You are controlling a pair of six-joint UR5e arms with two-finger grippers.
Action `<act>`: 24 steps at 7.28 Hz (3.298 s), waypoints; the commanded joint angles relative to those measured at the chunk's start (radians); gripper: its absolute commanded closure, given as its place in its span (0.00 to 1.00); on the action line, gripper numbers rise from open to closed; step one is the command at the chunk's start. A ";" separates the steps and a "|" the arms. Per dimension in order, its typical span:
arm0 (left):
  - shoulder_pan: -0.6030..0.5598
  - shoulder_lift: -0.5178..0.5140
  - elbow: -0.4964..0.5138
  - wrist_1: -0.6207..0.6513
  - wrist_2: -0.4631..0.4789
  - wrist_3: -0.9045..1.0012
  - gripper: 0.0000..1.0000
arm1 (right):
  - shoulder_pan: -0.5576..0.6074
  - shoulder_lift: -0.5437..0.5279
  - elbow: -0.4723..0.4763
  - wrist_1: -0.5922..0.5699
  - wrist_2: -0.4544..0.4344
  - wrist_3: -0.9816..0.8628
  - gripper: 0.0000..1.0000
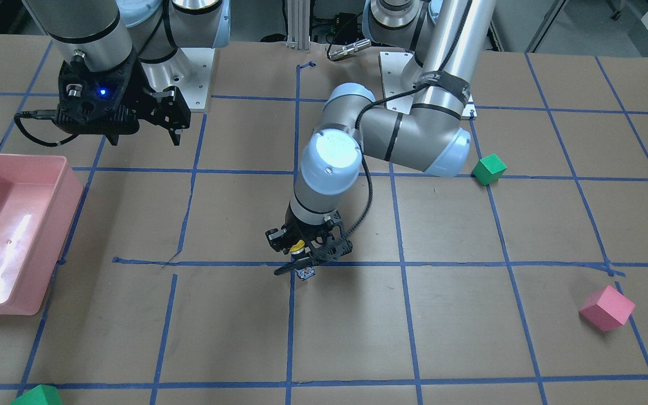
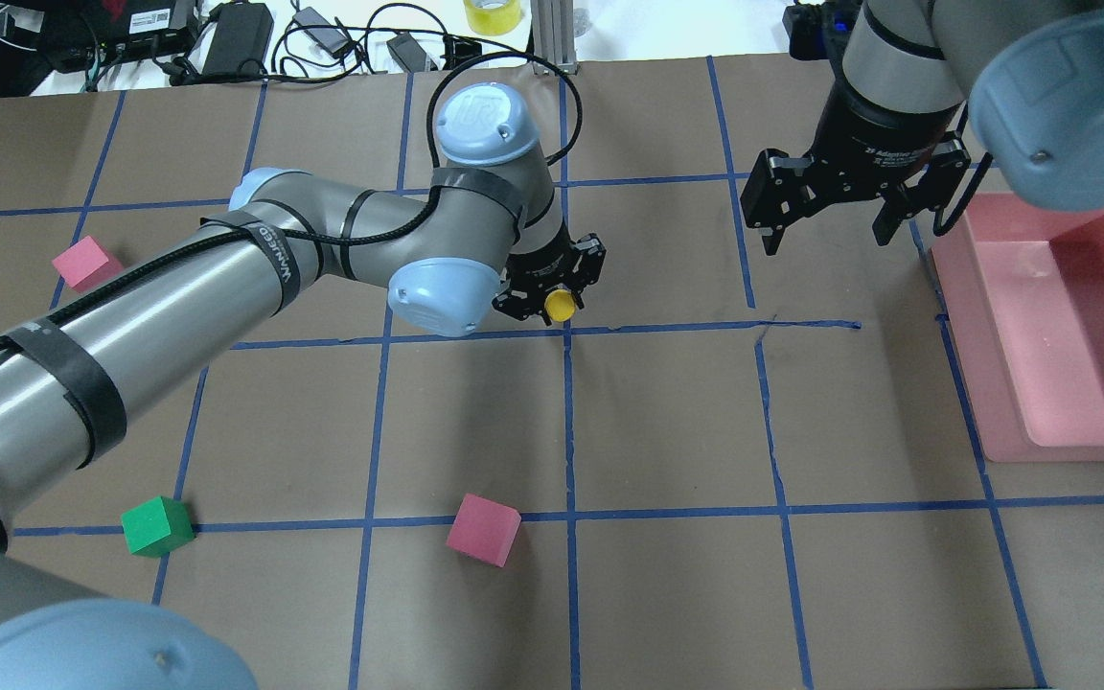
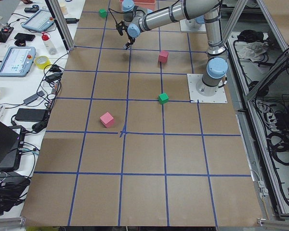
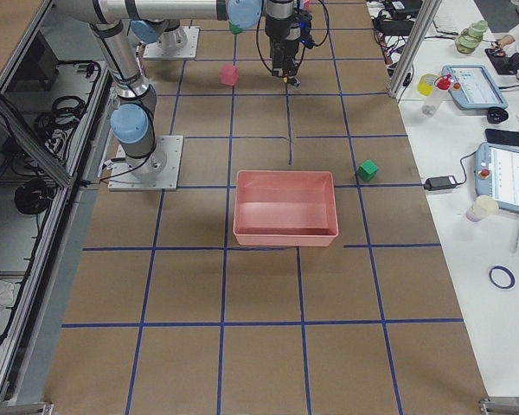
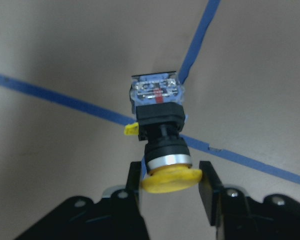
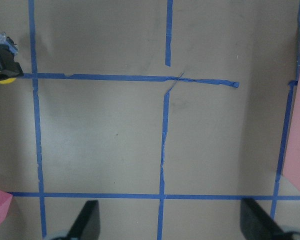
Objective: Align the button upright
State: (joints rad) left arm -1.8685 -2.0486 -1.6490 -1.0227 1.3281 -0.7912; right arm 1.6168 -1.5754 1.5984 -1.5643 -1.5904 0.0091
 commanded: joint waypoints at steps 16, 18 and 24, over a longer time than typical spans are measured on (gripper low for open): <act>0.104 0.006 0.098 -0.174 -0.206 -0.068 0.00 | 0.000 0.005 0.002 -0.006 0.001 -0.003 0.00; 0.095 0.158 0.132 -0.328 -0.121 -0.040 0.00 | 0.000 0.005 0.002 -0.006 0.001 -0.003 0.00; 0.109 0.445 0.100 -0.437 0.268 0.706 0.00 | 0.000 0.005 0.000 -0.006 0.000 -0.003 0.00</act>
State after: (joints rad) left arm -1.7709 -1.6277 -1.5382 -1.5082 1.4937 -0.2740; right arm 1.6168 -1.5708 1.5996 -1.5708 -1.5899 0.0059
